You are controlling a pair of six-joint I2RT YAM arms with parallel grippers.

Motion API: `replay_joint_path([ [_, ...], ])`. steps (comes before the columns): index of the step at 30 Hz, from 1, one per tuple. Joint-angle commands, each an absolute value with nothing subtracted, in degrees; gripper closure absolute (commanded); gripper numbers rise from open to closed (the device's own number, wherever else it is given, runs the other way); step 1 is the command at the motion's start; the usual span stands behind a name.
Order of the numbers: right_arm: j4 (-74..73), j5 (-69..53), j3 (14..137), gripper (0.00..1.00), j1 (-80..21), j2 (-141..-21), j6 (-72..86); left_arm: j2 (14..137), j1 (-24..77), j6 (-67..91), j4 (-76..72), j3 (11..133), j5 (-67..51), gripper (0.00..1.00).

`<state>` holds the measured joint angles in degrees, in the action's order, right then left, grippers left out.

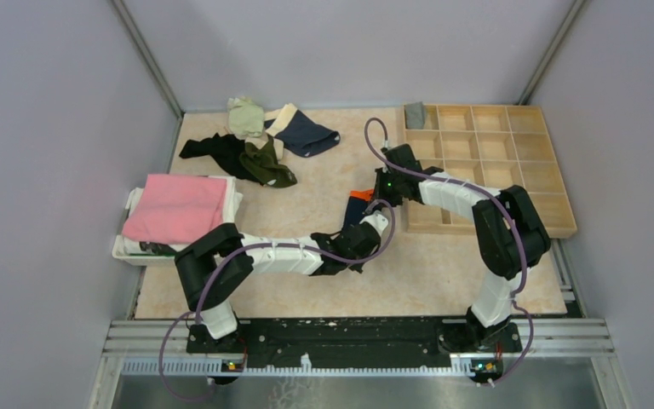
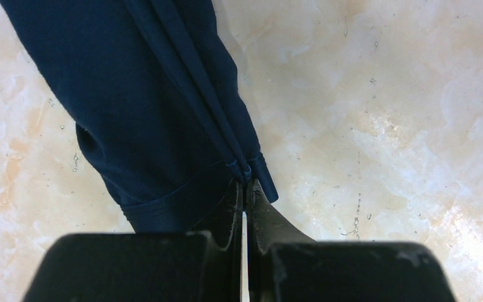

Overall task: Roll the underwear
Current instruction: Fold the underwear at the center of the board.

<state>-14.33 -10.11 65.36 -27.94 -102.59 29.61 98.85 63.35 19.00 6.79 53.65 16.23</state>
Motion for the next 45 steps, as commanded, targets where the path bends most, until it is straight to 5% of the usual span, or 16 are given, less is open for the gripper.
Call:
replay_joint_path([
  [1, -16.49, -4.03, 66.15, 1.00, -27.73, -99.37, 28.21, 103.40, 63.90, 20.74, 14.71, 49.34, 12.03, 1.00],
  [14, -15.74, -0.26, 65.59, 0.99, -27.73, -103.96, 27.55, 102.92, 63.98, 20.48, 14.56, 48.93, 11.51, 1.00],
  [20, -16.27, 1.56, 65.49, 0.77, -27.70, -103.83, 27.47, 102.53, 64.09, 20.13, 14.68, 48.78, 11.84, 1.00],
  [25, -17.16, 1.42, 65.49, 0.68, -27.71, -100.38, 27.07, 102.40, 64.07, 20.13, 14.76, 48.88, 11.88, 1.00],
  [41, -12.85, -9.47, 60.60, 0.67, -27.72, -88.99, 28.44, 98.62, 64.33, 21.15, 17.11, 50.46, 11.90, 1.00],
  [45, -11.90, -10.09, 59.52, 0.68, -27.69, -88.92, 29.10, 96.51, 64.50, 21.20, 18.68, 52.83, 11.71, 0.93],
])
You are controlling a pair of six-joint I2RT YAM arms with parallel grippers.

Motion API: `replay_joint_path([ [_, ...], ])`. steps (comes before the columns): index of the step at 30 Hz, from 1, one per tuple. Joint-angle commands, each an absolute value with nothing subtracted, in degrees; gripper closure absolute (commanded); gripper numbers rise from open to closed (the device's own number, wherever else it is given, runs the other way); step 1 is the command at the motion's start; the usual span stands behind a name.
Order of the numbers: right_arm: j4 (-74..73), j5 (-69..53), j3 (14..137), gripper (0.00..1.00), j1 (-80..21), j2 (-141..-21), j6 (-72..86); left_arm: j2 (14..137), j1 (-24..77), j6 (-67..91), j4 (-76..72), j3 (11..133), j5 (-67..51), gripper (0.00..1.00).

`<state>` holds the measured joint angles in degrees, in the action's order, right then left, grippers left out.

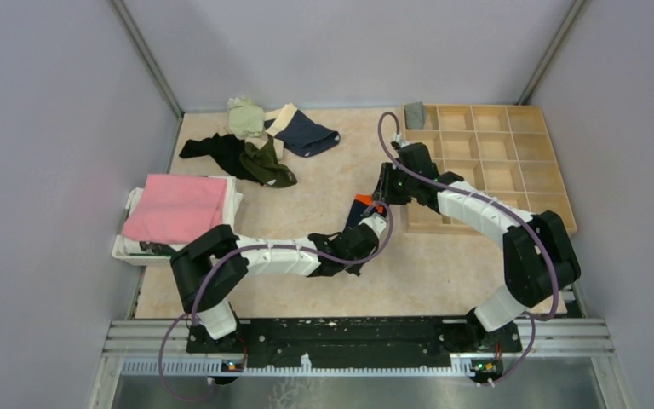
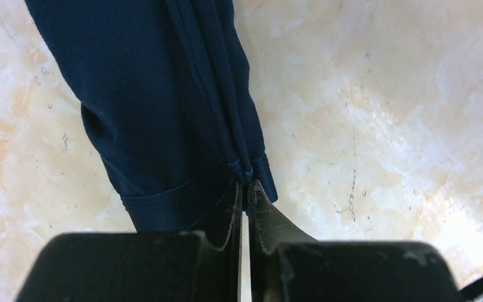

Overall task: Roll the underwear
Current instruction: Fold the underwear at the center of the board.

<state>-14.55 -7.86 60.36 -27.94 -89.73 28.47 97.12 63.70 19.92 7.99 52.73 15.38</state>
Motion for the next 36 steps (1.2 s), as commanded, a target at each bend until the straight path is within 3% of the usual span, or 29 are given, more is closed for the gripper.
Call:
replay_joint_path([
  [1, -11.79, -10.10, 59.39, 0.68, -27.73, -88.82, 29.19, 95.90, 64.51, 21.18, 19.01, 53.38, 11.63, 0.91],
  [10, -10.88, -9.50, 57.29, 0.66, -27.76, -86.69, 29.98, 89.82, 64.60, 21.49, 20.13, 55.42, 9.29, 0.60],
  [22, -9.08, -12.06, 55.91, 0.67, -27.69, -84.45, 30.97, 76.35, 64.51, 22.10, 18.38, 53.72, 6.09, 0.46],
  [29, -4.89, -21.27, 56.45, 0.91, -27.77, -87.51, 33.76, 66.38, 61.04, 28.75, 8.52, 42.26, 16.56, 0.35],
  [36, -5.54, -22.86, 60.48, 0.99, -27.74, -94.43, 32.38, 68.51, 56.82, 30.85, 0.72, 35.44, 15.78, 0.29],
])
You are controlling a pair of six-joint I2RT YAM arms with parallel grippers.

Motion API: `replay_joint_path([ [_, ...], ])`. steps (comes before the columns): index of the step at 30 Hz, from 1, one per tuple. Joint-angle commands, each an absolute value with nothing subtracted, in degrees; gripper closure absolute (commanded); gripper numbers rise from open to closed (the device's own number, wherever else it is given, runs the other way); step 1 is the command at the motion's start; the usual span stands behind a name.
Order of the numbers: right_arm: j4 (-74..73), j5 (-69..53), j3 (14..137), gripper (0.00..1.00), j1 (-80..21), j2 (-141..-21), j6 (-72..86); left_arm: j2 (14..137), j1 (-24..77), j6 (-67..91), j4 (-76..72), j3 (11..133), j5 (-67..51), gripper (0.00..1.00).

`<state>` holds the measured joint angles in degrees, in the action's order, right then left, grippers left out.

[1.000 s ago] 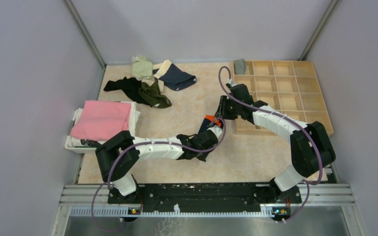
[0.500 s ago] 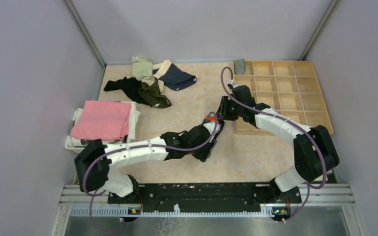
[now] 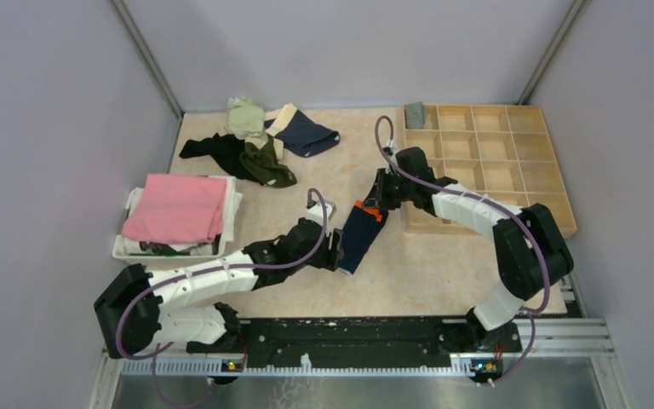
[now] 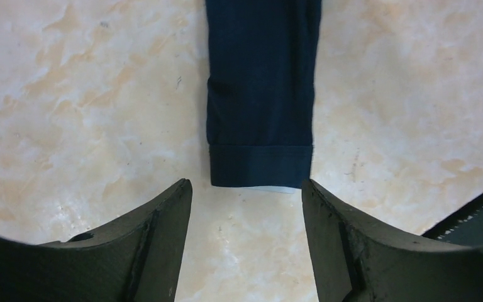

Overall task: Roll the underwear
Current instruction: Fold the underwear at the center of the board.

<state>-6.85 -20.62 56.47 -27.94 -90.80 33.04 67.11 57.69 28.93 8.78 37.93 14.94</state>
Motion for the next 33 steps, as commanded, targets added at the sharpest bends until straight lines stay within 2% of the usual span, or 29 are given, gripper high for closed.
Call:
replay_joint_path([
  [1, -5.86, -23.08, 61.07, 1.00, -27.70, -95.42, 32.08, 69.02, 56.74, 30.65, -0.43, 34.75, 15.77, 0.29],
  [12, -6.02, -24.98, 63.10, 1.00, -27.78, -100.15, 30.99, 72.81, 52.38, 28.73, -9.23, 29.82, 13.26, 0.30],
  [19, -7.00, -25.60, 63.65, 1.00, -27.79, -100.95, 30.16, 75.33, 49.14, 25.81, -16.21, 27.67, 4.94, 0.33],
  [25, -7.64, -25.23, 64.09, 1.00, -27.78, -102.19, 29.69, 79.41, 49.13, 25.08, -16.31, 28.67, -2.72, 0.37],
  [33, -7.60, -23.73, 65.24, 1.00, -27.81, -104.97, 29.07, 82.25, 49.13, 25.78, -18.11, 26.19, -3.03, 0.41],
])
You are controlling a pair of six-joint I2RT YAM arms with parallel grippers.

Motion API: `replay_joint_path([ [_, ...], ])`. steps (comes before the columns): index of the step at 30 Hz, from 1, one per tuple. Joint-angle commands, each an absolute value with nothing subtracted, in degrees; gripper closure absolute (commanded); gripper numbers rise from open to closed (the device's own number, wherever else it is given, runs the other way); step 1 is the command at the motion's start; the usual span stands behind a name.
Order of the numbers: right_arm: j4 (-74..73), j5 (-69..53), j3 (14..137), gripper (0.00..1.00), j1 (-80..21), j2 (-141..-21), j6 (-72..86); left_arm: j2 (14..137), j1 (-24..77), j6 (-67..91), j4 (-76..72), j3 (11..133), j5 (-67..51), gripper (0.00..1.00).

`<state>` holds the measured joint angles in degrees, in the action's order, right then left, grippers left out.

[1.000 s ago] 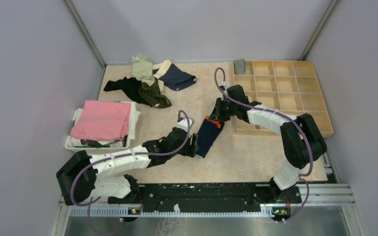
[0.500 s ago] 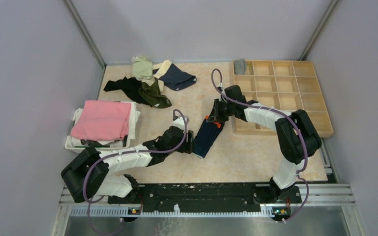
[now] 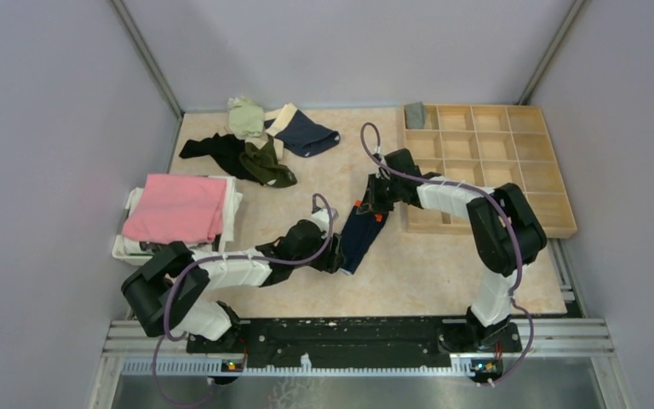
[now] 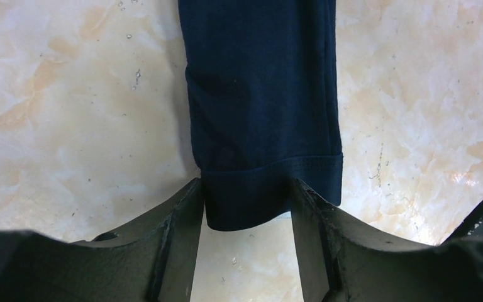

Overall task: Roll the underwear
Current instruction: Fold the underwear at the center of the board.

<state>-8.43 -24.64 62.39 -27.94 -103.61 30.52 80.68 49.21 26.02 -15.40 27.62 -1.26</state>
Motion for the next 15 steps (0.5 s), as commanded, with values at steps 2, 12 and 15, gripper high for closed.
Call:
replay_joint_path([
  [2, -7.47, -23.18, 65.43, 1.00, -27.83, -105.78, 28.83, 82.53, 49.13, 26.04, -18.47, 25.66, -3.12, 0.44],
  [12, -6.09, -17.11, 65.53, 1.00, -27.82, -107.98, 28.17, 82.01, 49.13, 27.48, -18.99, 23.59, -4.22, 0.74],
  [15, -5.19, -16.03, 65.25, 1.00, -27.85, -108.36, 28.46, 81.85, 49.13, 27.84, -18.69, 23.31, -4.36, 0.79],
])
